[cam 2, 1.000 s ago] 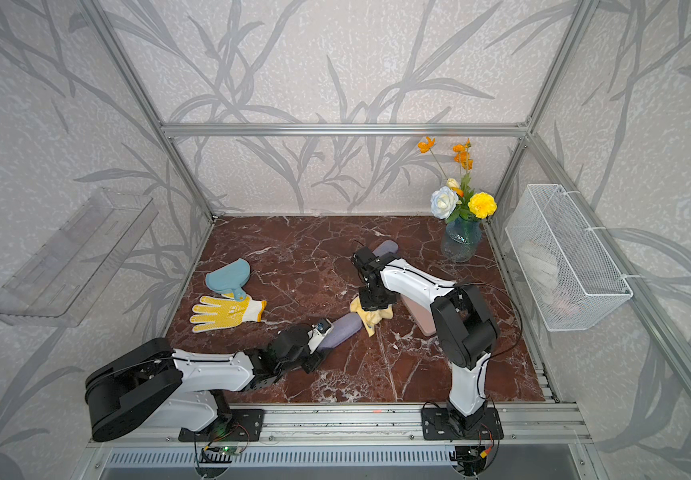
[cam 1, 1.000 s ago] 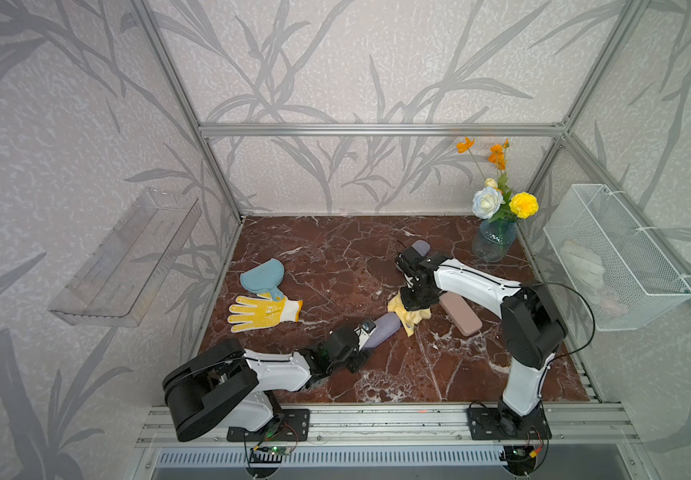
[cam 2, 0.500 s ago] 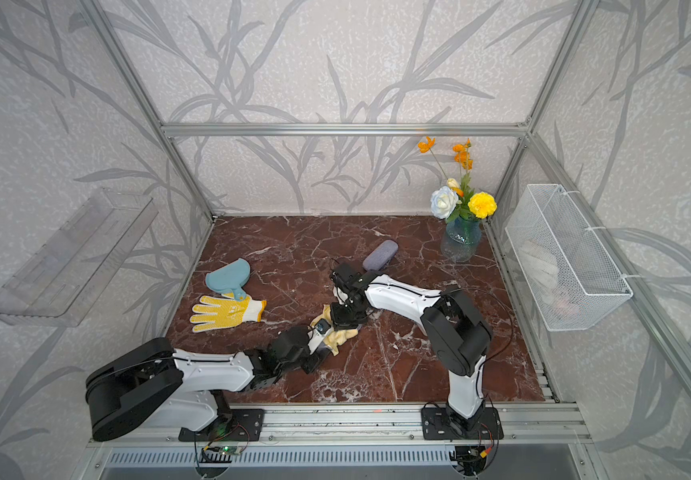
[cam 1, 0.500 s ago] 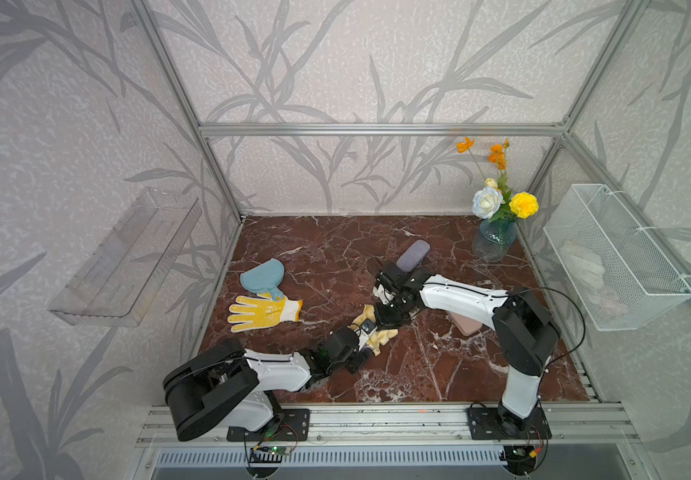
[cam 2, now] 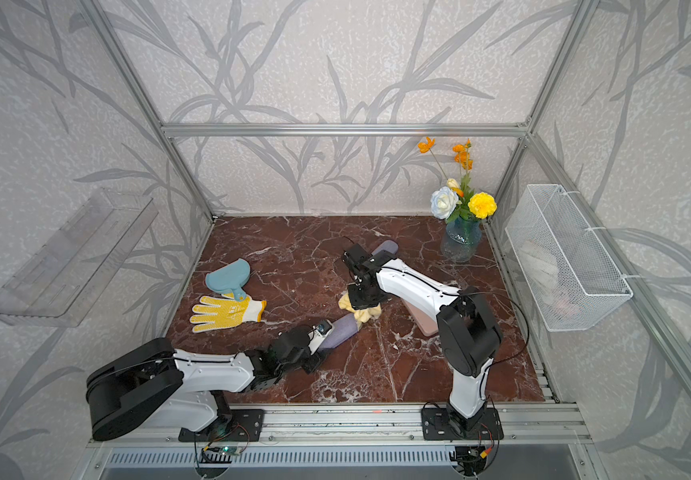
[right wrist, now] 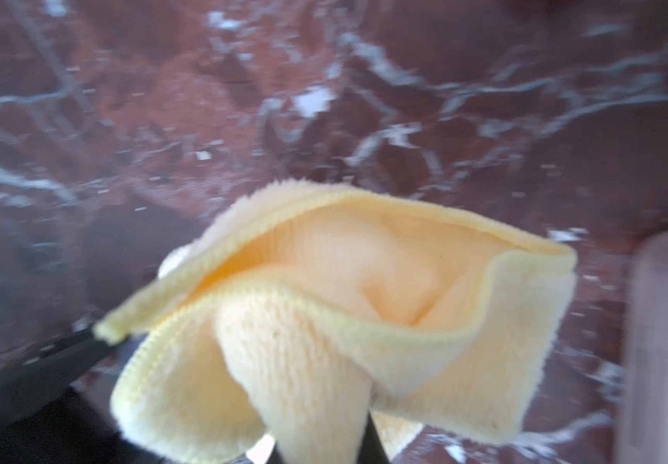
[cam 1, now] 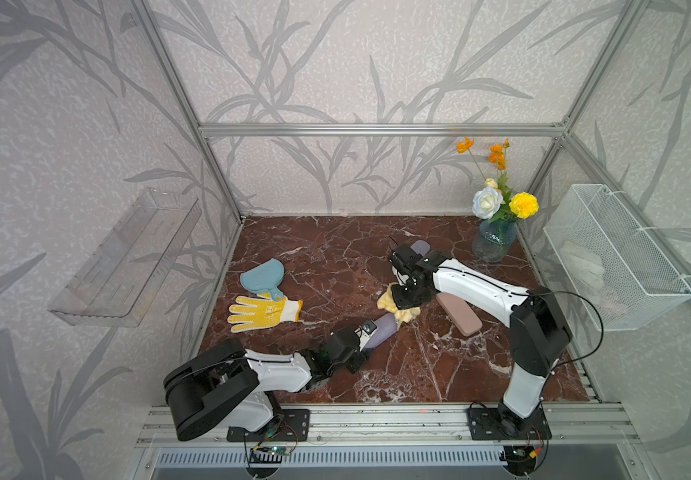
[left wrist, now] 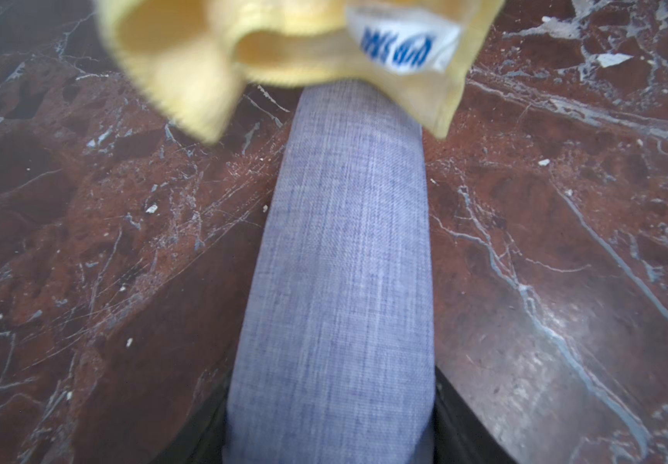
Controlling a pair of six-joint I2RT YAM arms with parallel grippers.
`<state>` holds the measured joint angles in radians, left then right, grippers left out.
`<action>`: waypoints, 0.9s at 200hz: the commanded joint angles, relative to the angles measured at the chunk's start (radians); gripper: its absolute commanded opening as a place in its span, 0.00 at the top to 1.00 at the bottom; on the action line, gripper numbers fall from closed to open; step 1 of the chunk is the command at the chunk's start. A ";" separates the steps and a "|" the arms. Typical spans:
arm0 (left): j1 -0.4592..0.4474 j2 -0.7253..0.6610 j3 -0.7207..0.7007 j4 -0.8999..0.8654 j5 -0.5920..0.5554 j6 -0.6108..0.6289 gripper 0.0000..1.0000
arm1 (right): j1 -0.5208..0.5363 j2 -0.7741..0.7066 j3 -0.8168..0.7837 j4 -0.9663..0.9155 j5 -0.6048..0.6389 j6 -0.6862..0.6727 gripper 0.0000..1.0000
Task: Wipe the eyeglass case
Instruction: Wipe the dirt from the eyeglass case.
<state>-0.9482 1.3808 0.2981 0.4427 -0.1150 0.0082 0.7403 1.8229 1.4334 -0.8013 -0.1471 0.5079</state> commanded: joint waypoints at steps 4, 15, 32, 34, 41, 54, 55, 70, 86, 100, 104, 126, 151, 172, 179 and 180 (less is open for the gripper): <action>-0.010 0.005 0.021 0.045 -0.031 0.028 0.82 | 0.038 0.037 -0.078 0.189 -0.269 0.187 1.00; -0.016 0.011 0.025 0.045 -0.039 0.031 0.82 | 0.028 0.049 -0.114 0.233 -0.304 0.210 1.00; -0.024 0.017 0.029 0.045 -0.050 0.037 0.82 | -0.021 0.051 -0.172 0.229 -0.301 0.185 1.00; -0.025 0.017 0.029 0.045 -0.051 0.037 0.82 | -0.029 0.050 -0.178 0.227 -0.298 0.178 1.00; -0.027 0.019 0.028 0.047 -0.056 0.038 0.82 | -0.062 0.047 -0.200 0.210 -0.280 0.153 1.00; -0.032 0.026 0.028 0.051 -0.059 0.041 0.82 | -0.124 0.045 -0.207 0.130 -0.204 0.073 1.00; -0.033 0.027 0.029 0.051 -0.061 0.041 0.82 | -0.128 0.044 -0.207 0.122 -0.195 0.067 1.00; -0.040 0.035 0.029 0.055 -0.069 0.046 0.82 | -0.155 0.036 -0.156 -0.008 0.015 -0.032 1.00; -0.048 0.041 0.033 0.056 -0.080 0.050 0.82 | -0.122 0.020 -0.072 -0.119 0.269 -0.117 1.00; -0.054 0.043 0.035 0.055 -0.087 0.053 0.82 | -0.062 0.005 -0.009 -0.161 0.407 -0.172 1.00; -0.057 0.044 0.035 0.055 -0.089 0.053 0.82 | -0.044 0.002 0.004 -0.165 0.415 -0.179 1.00; -0.061 0.049 0.040 0.053 -0.092 0.058 0.82 | 0.001 -0.004 0.042 -0.135 0.221 -0.132 1.00; -0.066 0.049 0.042 0.049 -0.103 0.057 0.82 | 0.033 0.022 0.001 0.020 -0.126 0.022 1.00; -0.067 0.055 0.047 0.046 -0.106 0.057 0.82 | 0.044 0.048 -0.069 0.167 -0.297 0.122 1.00; -0.068 0.055 0.049 0.044 -0.106 0.058 0.82 | 0.041 0.056 -0.091 0.190 -0.318 0.123 1.00; -0.068 0.056 0.049 0.045 -0.106 0.058 0.82 | 0.039 0.057 -0.093 0.193 -0.321 0.123 1.00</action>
<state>-1.0096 1.4250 0.3153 0.4759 -0.1974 0.0532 0.7849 1.8492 1.4067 -0.7437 -0.2405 0.5205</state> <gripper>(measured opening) 0.617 0.120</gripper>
